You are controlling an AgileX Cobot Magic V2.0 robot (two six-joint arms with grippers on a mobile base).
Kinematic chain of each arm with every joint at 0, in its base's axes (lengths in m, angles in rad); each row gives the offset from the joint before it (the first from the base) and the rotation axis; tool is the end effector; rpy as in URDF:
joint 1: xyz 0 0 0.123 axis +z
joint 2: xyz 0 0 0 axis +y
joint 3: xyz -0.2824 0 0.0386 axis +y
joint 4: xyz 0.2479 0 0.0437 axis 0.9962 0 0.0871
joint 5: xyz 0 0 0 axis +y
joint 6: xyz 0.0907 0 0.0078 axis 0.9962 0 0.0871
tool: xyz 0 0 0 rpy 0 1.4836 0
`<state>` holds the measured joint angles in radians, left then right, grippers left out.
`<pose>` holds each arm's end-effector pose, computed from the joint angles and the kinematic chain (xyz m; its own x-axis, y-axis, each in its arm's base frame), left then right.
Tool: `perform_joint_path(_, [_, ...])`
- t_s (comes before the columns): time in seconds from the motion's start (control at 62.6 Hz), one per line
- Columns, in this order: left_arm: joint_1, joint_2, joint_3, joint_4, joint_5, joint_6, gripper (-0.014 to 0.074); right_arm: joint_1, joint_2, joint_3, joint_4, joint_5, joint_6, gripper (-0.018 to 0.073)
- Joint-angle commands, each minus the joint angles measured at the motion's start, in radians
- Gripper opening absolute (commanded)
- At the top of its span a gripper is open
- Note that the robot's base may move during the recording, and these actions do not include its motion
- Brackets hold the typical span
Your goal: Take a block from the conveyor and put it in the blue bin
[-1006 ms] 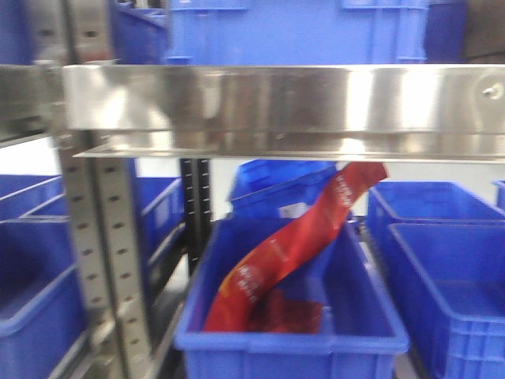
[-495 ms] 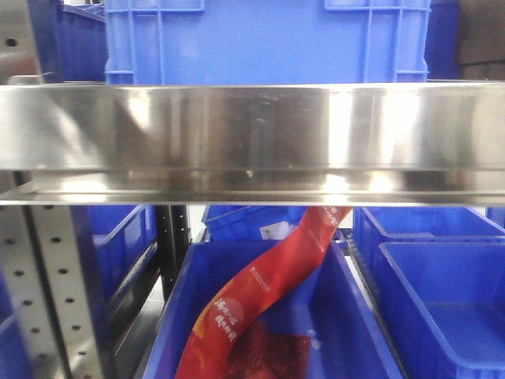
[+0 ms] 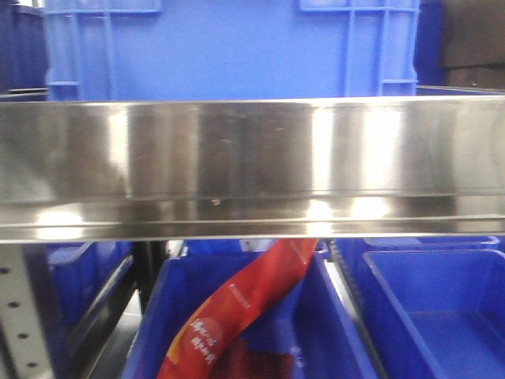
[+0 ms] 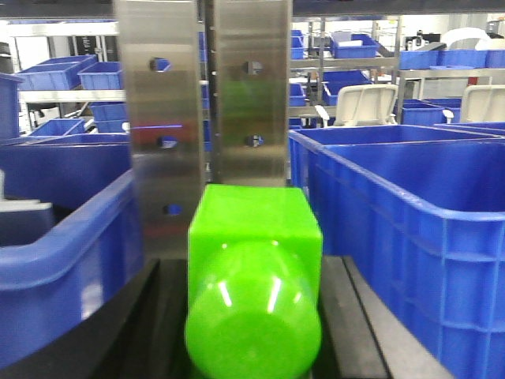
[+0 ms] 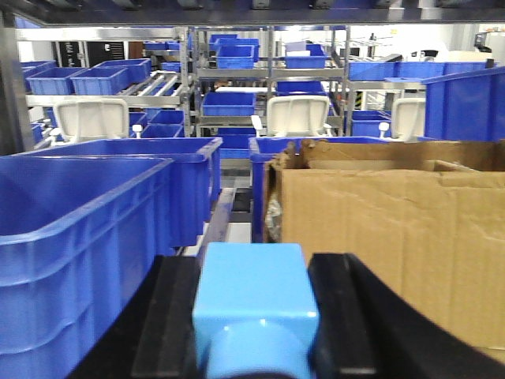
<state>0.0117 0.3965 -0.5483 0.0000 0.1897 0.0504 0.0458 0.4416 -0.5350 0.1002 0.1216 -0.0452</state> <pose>0.0838 0.0010 0.3527 0.0486 0.0510 -0.9975 -0.0142 0.9986 0.0503 0.0947 0.0055 0.3505 0.0563 0.0569 -0.9968 -0.0610 0.9967 0.0534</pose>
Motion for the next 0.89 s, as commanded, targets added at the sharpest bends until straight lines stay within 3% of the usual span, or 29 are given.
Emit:
perform_joint_path(0.0, [0.005,-0.004,0.001,0.0,-0.02,-0.002,-0.0111,-0.003,-0.005,0.004,-0.009,-0.025,0.0,-0.0162])
perform_joint_path(0.878, [0.005,-0.004,0.001,0.0,-0.02,-0.002,-0.0111,-0.003,-0.005,0.004,-0.009,-0.025,0.0,-0.0162])
